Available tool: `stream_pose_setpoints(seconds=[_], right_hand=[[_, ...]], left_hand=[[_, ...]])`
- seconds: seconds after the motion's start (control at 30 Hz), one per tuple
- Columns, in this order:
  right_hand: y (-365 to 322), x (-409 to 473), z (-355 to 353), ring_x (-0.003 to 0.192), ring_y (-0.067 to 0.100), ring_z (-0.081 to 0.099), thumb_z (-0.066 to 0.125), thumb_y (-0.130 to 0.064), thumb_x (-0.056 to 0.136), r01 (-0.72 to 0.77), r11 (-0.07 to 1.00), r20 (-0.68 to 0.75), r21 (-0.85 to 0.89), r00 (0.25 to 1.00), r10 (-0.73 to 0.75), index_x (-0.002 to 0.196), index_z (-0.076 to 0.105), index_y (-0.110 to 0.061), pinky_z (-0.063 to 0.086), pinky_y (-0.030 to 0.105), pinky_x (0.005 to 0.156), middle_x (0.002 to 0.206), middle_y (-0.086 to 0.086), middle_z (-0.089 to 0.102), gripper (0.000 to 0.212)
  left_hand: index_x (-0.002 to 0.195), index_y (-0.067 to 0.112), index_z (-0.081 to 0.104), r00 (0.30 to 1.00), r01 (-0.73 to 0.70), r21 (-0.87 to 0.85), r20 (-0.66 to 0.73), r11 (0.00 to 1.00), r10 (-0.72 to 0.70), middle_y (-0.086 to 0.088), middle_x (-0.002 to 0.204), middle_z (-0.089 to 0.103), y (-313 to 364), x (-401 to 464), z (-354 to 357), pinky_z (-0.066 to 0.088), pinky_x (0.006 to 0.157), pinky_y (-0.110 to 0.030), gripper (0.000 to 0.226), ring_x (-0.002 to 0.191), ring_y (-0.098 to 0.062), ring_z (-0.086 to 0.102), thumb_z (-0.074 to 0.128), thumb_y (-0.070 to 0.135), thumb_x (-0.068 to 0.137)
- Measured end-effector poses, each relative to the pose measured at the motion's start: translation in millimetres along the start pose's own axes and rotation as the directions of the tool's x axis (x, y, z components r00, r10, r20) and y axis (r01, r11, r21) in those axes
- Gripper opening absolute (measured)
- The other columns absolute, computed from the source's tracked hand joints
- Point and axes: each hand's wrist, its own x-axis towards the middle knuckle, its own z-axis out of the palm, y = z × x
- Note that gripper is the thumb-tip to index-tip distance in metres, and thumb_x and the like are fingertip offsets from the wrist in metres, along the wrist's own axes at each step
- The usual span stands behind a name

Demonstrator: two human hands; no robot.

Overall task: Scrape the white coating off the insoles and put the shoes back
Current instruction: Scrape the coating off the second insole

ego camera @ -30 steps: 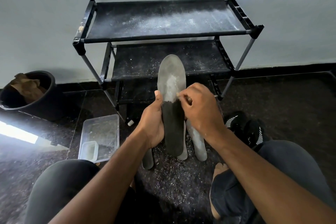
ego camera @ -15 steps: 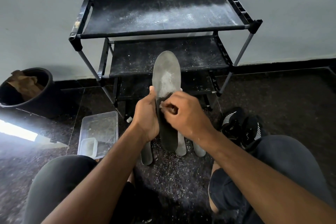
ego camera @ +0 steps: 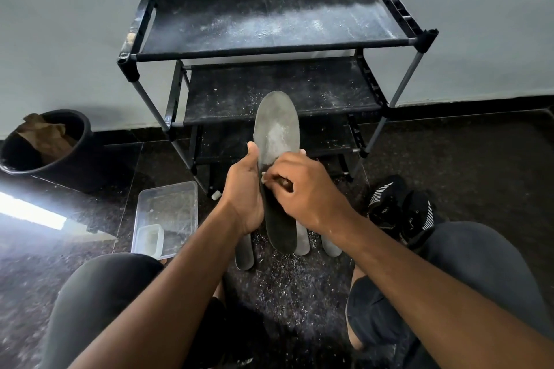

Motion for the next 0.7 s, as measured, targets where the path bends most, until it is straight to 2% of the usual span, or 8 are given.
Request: stream_pose_setpoints(seconds=[0.1, 0.23, 0.33, 0.4, 0.47, 0.53, 0.63, 0.7], right_hand=[[1.6, 3.7, -1.2, 0.083, 0.014, 0.059, 0.07, -0.007, 0.088, -0.007, 1.0, -0.094, -0.002, 0.996, 0.007, 0.09, 0.072, -0.005, 0.051, 0.029, 0.078, 0.089, 0.001, 0.061, 0.003], [3.9, 10.5, -5.2, 0.082, 0.015, 0.062, 0.072, -0.005, 0.087, -0.056, 0.998, -0.278, 0.028, 0.959, 0.062, 0.09, 0.072, -0.006, 0.052, 0.029, 0.075, 0.089, 0.002, 0.062, 0.003], [0.7, 7.1, -4.9, 0.08, 0.014, 0.063, 0.073, -0.004, 0.085, -0.027, 0.997, -0.19, 0.069, 0.981, 0.04, 0.09, 0.074, -0.005, 0.053, 0.028, 0.074, 0.088, 0.002, 0.065, 0.005], [-1.4, 3.1, -4.1, 0.078, 0.009, 0.061, 0.074, -0.004, 0.084, -0.021, 0.997, -0.072, 0.08, 0.997, 0.027, 0.087, 0.075, -0.006, 0.05, 0.02, 0.075, 0.087, 0.0, 0.066, 0.004], [-2.3, 2.2, -2.8, 0.077, 0.007, 0.06, 0.074, -0.005, 0.083, -0.031, 0.997, -0.044, 0.071, 0.998, 0.034, 0.086, 0.076, -0.008, 0.049, 0.017, 0.075, 0.085, -0.002, 0.065, 0.004], [-1.7, 4.7, -3.6, 0.075, 0.01, 0.061, 0.074, -0.004, 0.083, -0.051, 0.997, -0.111, 0.066, 0.992, 0.058, 0.085, 0.074, -0.007, 0.051, 0.021, 0.072, 0.084, 0.0, 0.064, 0.003], [1.8, 10.7, -10.1, 0.075, 0.009, 0.06, 0.073, -0.001, 0.084, -0.092, 0.994, -0.26, 0.06, 0.96, 0.104, 0.084, 0.072, -0.005, 0.047, 0.012, 0.068, 0.085, 0.002, 0.063, 0.004], [2.9, 11.9, -13.6, 0.077, 0.008, 0.059, 0.074, 0.0, 0.083, -0.109, 0.991, -0.308, 0.079, 0.943, 0.128, 0.083, 0.072, -0.006, 0.046, 0.009, 0.069, 0.085, 0.002, 0.064, 0.006]], left_hand=[[0.134, 0.005, 0.064, 1.0, 0.011, -0.013, 0.004, 1.0, -0.011, -0.019, 0.127, 0.071, -1.9, -2.3, 1.9, 0.06, 0.09, -0.038, 0.065, 0.116, -0.028, 0.071, 0.027, 0.053, 0.11], [0.112, 0.01, 0.079, 0.994, 0.091, -0.037, 0.067, 0.995, -0.088, -0.013, 0.108, 0.076, -9.6, -3.2, 7.9, 0.062, 0.084, -0.037, 0.065, 0.102, -0.024, 0.075, 0.029, 0.051, 0.11], [0.126, 0.006, 0.069, 0.997, 0.067, -0.045, 0.046, 0.997, -0.065, -0.017, 0.118, 0.073, -4.1, -2.6, 6.3, 0.062, 0.086, -0.039, 0.062, 0.107, -0.027, 0.073, 0.031, 0.051, 0.11], [0.134, 0.002, 0.063, 0.999, 0.043, -0.032, 0.02, 0.999, -0.042, -0.021, 0.129, 0.069, 1.1, -1.7, 2.6, 0.06, 0.09, -0.041, 0.065, 0.116, -0.03, 0.07, 0.031, 0.052, 0.11], [0.136, 0.0, 0.061, 0.999, 0.04, -0.021, 0.024, 0.999, -0.04, -0.022, 0.134, 0.067, 1.9, -1.6, 1.3, 0.059, 0.094, -0.041, 0.067, 0.122, -0.031, 0.068, 0.03, 0.053, 0.11], [0.135, 0.004, 0.064, 0.998, 0.06, -0.014, 0.031, 0.998, -0.059, -0.02, 0.127, 0.07, -2.6, -3.1, 4.2, 0.058, 0.097, -0.043, 0.064, 0.117, -0.031, 0.069, 0.033, 0.054, 0.109], [0.129, 0.012, 0.068, 0.989, 0.127, -0.004, 0.07, 0.992, -0.127, -0.017, 0.12, 0.072, -14.2, -4.7, 9.3, 0.051, 0.104, -0.046, 0.059, 0.114, -0.029, 0.069, 0.032, 0.054, 0.109], [0.129, 0.014, 0.067, 0.987, 0.132, -0.001, 0.093, 0.991, -0.131, -0.015, 0.12, 0.072, -16.7, -3.9, 8.9, 0.052, 0.102, -0.044, 0.058, 0.114, -0.028, 0.069, 0.03, 0.054, 0.11]])
